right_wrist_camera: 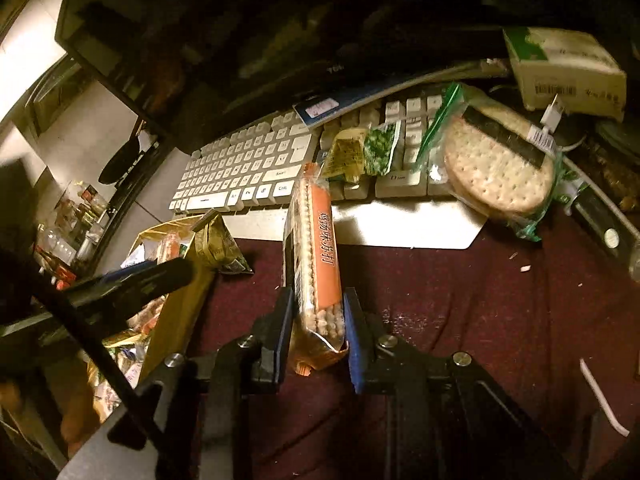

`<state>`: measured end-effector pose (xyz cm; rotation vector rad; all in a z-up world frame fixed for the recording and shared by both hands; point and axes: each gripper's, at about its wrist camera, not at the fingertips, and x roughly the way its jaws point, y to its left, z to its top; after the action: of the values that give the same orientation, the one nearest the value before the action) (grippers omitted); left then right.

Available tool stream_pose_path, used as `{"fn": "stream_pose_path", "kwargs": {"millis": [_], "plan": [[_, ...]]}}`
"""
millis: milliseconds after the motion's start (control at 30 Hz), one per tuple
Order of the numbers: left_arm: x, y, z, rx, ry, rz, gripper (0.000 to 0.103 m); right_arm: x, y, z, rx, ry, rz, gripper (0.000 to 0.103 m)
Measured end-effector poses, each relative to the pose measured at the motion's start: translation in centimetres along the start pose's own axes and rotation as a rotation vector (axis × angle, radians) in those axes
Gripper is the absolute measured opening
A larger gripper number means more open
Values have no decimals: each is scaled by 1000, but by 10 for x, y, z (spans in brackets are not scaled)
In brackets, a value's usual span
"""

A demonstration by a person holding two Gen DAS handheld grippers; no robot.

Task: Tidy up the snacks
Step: 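Grasp the long orange-wrapped snack stick with the right tool while the left tool grasps a tan printed bag, then carry the orange stick and tan bag over the tray and open both tools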

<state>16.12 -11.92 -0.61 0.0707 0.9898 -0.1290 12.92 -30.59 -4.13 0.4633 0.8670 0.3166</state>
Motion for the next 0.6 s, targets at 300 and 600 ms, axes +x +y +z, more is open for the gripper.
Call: {"fn": "stream_pose_path", "kwargs": {"millis": [300,600], "plan": [[49,-17,30,3,61,102,50,1,7,-4,-8,-2,-13,24],[60,-34,35,77,134,84,35,-1,1,-5,8,-18,-12,24]]}}
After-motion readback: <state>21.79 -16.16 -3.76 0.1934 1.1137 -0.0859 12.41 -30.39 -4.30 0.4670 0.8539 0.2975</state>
